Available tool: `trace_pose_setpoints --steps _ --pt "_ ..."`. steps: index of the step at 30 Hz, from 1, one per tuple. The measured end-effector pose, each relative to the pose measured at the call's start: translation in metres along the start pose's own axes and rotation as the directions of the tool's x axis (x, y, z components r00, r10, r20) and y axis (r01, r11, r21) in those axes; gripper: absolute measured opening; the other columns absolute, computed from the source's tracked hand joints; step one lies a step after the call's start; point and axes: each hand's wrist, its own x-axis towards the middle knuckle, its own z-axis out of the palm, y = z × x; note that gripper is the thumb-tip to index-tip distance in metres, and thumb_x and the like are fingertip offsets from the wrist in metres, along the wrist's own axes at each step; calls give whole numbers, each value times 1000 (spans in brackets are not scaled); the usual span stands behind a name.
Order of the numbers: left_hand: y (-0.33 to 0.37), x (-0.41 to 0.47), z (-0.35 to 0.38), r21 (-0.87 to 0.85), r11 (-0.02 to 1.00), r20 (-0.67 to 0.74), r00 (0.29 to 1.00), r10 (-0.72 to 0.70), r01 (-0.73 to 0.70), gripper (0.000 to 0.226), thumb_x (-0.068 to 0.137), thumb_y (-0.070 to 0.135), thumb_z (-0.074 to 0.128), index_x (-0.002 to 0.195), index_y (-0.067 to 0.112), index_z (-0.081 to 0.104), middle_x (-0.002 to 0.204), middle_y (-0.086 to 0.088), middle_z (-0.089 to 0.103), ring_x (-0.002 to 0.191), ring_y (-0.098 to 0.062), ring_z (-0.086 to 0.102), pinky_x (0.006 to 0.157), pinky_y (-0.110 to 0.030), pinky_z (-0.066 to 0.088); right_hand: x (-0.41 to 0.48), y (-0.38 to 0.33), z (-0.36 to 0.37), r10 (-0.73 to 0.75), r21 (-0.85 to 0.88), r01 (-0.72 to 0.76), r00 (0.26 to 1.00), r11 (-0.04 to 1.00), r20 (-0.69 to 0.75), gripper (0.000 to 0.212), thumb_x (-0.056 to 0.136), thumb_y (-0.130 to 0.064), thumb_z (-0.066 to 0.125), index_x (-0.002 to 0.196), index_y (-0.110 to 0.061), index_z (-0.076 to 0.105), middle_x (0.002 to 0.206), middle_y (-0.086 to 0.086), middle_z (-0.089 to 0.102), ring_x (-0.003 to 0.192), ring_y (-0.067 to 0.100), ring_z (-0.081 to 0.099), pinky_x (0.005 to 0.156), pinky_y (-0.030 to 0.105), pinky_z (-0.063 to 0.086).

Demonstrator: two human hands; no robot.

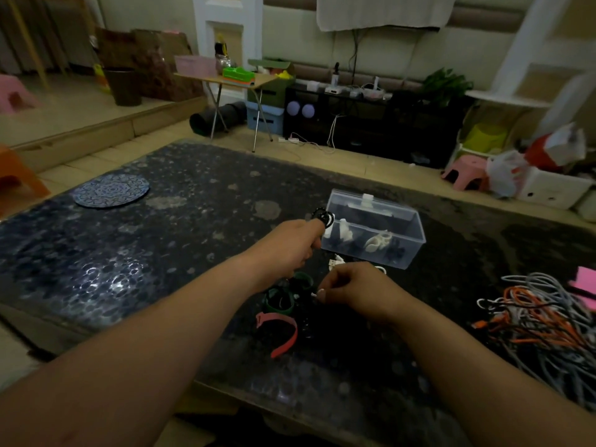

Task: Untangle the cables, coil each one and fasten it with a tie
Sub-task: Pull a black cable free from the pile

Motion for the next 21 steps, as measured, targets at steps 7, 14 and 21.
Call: trace_pose_setpoints --steps 7,14,21 --pt "-12 7 8 188 979 28 997 74 -78 17 91 21 61 84 19 46 61 4 38 52 -13 33 54 -34 23 -4 6 -4 33 143 -25 998 989 -53 4 92 -20 81 89 -22 83 89 -4 81 88 12 76 81 26 61" --pt "-16 5 5 276 958 27 997 77 -82 20 92 12 62 77 17 49 61 5 44 52 -9 38 54 -30 30 -2 11 -3 71 250 -51 995 967 -70 3 90 -21 83 88 -21 81 90 1 81 92 22 78 92 42 63" --pt "-24 7 0 325 943 99 994 36 -66 16 92 15 72 96 0 73 69 1 59 60 -7 51 60 -23 42 -5 3 -7 137 535 -134 990 834 34 5 93 -17 78 92 -15 82 91 5 81 80 18 74 74 34 59"
